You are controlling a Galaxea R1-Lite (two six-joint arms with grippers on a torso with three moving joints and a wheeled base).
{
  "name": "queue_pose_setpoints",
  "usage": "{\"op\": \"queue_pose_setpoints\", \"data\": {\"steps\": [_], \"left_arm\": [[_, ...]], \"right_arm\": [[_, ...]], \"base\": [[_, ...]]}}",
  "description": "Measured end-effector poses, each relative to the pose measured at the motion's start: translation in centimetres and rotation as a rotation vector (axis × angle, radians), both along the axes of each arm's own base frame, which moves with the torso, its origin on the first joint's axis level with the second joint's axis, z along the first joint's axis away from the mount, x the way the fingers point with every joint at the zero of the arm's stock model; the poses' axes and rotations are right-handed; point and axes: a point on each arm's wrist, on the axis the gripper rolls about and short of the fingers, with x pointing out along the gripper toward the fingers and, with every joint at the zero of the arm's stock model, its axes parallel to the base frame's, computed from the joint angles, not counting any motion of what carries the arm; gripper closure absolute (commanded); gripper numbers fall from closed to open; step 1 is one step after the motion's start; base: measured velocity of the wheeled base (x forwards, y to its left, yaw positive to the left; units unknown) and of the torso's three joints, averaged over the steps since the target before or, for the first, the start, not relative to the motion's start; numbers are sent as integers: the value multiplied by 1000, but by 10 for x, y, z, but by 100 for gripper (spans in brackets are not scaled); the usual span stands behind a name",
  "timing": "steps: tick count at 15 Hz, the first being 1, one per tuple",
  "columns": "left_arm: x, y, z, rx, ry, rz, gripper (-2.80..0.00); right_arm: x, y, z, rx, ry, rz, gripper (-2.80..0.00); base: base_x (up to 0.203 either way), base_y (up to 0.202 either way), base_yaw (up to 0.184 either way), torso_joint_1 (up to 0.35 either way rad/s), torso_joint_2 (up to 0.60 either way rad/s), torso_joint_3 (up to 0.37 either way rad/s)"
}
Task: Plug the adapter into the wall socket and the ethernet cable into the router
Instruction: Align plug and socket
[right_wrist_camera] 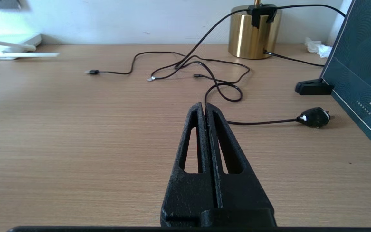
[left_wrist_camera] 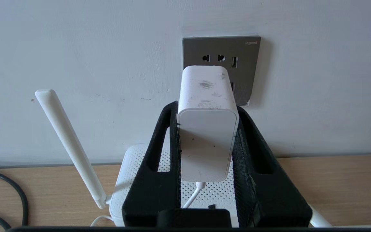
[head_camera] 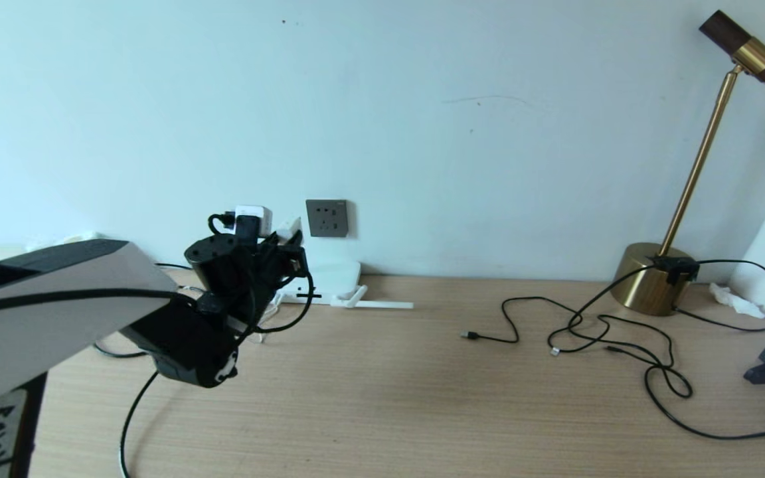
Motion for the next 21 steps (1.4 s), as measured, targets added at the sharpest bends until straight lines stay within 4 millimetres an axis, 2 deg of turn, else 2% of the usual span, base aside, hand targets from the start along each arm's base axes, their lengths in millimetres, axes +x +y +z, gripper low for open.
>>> {"op": "queue_pose_setpoints", "data": {"steps": [3, 11, 21], "left_arm": [[3, -10, -10, 4, 12, -19, 0], [26, -20, -25, 7, -5, -26, 0], [45, -28, -24, 12, 6, -28, 0]], "right_arm": [[0, 0, 0, 1, 0, 0, 0], [0, 0, 0, 0, 0, 0, 0], [0, 0, 0, 0, 0, 0, 0]], "base": [[0, 0, 0, 0, 0, 0], [0, 0, 0, 0, 0, 0], [0, 0, 0, 0, 0, 0]]}}
